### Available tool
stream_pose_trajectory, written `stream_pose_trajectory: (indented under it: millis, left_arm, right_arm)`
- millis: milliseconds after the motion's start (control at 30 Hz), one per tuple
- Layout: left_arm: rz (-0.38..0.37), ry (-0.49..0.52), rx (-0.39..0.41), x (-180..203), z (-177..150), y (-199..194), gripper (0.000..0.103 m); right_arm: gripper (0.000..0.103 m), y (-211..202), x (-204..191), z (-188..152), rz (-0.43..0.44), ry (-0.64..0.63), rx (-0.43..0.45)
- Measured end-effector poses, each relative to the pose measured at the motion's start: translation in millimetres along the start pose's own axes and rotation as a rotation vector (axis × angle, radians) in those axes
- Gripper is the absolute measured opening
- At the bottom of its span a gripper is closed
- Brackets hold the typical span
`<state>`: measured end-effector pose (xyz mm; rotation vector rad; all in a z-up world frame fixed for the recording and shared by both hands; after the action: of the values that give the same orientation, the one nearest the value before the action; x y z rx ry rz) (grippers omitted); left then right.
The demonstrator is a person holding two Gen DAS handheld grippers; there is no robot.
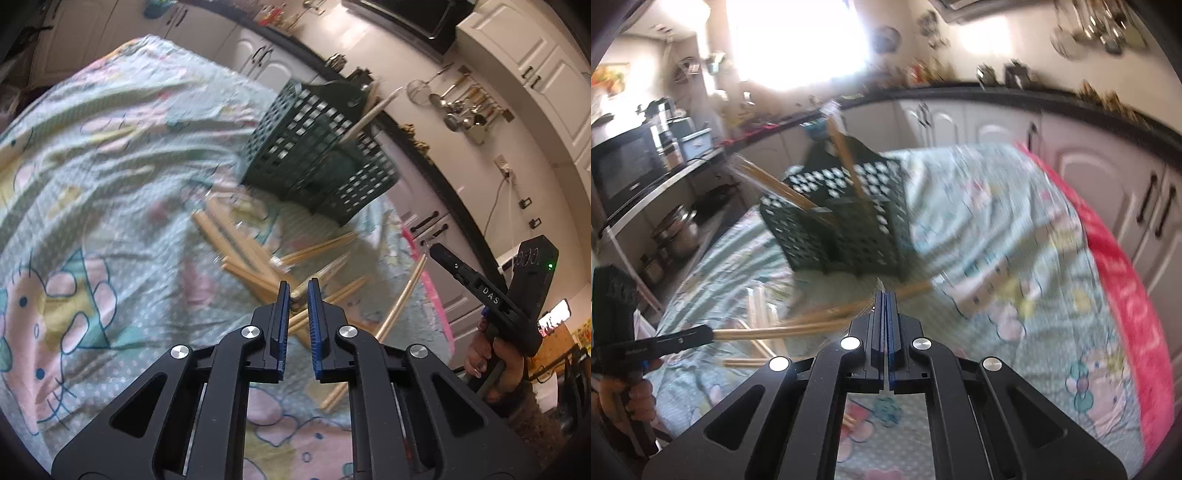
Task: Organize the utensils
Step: 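Lift the chopstick with the right tool and carry it above the caddy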
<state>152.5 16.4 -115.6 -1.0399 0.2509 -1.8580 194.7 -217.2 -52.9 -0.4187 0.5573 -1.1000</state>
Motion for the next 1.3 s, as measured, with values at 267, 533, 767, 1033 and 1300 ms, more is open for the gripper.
stream_pose_trajectory:
  millis: [267, 533, 767, 1033, 1300]
  left_arm:
    - [-0.024, 0.086, 0.079, 35.4, 25.9, -23.6, 0.004]
    - [-0.036, 0.155, 0.167, 62.2, 54.9, -48.2, 0.003]
    - [-0.048, 0.209, 0.204, 83.2, 70.8, -61.1, 0.003]
    - [-0.067, 0.257, 0.249, 108.7, 93.1, -72.7, 0.003]
    - [-0.070, 0.308, 0.309, 136.0, 125.0, -87.2, 0.003]
  right_arm:
    - [0.001, -27.1, -48.7, 19.1, 0.098, -0.116, 0.079]
    - [0.001, -43.9, -75.9, 35.0, 0.164, -0.146, 0.110]
    - [0.001, -62.2, -85.6, 52.5, 0.185, -0.157, 0.153]
    - [0.001, -80.0, -81.0, 76.6, 0.161, -0.156, 0.218]
    - [0.001, -92.4, -75.8, 107.2, 0.142, -0.149, 0.277]
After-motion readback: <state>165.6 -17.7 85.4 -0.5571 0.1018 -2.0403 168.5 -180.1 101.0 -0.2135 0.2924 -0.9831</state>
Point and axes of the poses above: each gripper's, at about its wrist camera, not at the fingertips, and y roughly the way its jaws point, x to its right, z to its top, the point moved 7 cm from there along y, roughly the way its jaws point, and after that the axes turned 4 degrees about y, right-handed, at the moved point
